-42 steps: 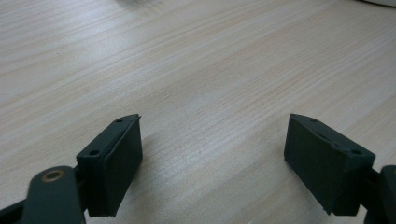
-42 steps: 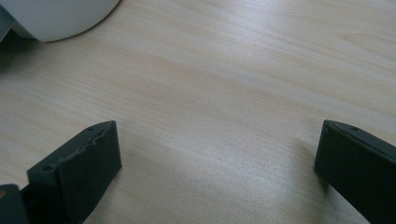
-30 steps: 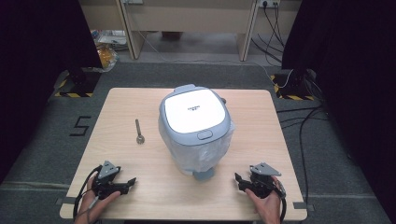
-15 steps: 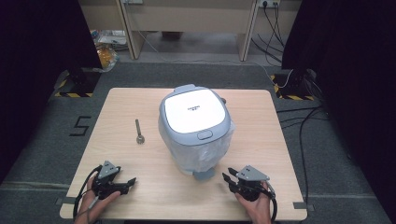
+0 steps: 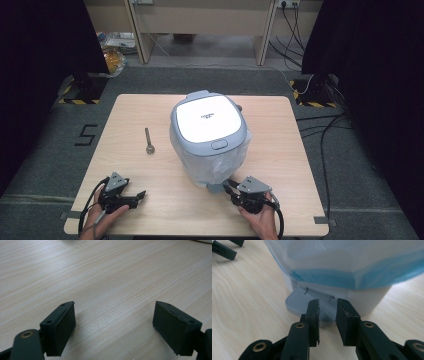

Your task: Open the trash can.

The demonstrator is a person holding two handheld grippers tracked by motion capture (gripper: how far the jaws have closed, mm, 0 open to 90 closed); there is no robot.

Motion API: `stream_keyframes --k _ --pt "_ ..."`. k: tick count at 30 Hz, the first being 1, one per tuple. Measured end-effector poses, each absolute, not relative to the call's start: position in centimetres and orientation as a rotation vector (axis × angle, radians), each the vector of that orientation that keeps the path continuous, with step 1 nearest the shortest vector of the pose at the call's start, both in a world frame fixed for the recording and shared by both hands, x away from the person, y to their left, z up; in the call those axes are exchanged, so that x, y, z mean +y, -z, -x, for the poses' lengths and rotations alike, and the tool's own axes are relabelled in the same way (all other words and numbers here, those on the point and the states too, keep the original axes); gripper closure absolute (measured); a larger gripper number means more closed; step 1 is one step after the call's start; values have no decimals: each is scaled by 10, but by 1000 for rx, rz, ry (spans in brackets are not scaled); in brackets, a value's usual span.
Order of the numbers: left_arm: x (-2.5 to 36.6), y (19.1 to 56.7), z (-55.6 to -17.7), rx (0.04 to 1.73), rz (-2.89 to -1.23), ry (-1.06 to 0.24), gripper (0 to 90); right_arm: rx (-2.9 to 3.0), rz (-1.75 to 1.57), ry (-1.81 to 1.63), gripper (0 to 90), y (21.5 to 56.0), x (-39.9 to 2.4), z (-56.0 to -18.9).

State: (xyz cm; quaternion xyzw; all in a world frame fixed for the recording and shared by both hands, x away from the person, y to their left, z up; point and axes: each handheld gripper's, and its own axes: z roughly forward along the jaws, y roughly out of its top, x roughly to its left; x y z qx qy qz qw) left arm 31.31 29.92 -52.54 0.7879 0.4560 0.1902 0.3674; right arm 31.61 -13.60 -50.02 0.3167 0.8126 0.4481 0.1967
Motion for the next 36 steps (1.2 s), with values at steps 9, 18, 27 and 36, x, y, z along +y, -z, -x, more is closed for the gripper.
stream_keyframes --k 9,18,27,36 --pt "299 525 -313 1171 -2025 -489 174 2278 -867 -1254 733 505 -126 -324" --pt "299 525 -313 1171 -2025 -489 174 2266 -867 -1233 748 509 -124 -320" --pt "299 525 -313 1171 -2025 -489 174 2271 -889 -1243 760 511 -124 -321" --pt "299 525 -313 1171 -2025 -489 174 2271 -909 -1258 762 512 -125 -321"
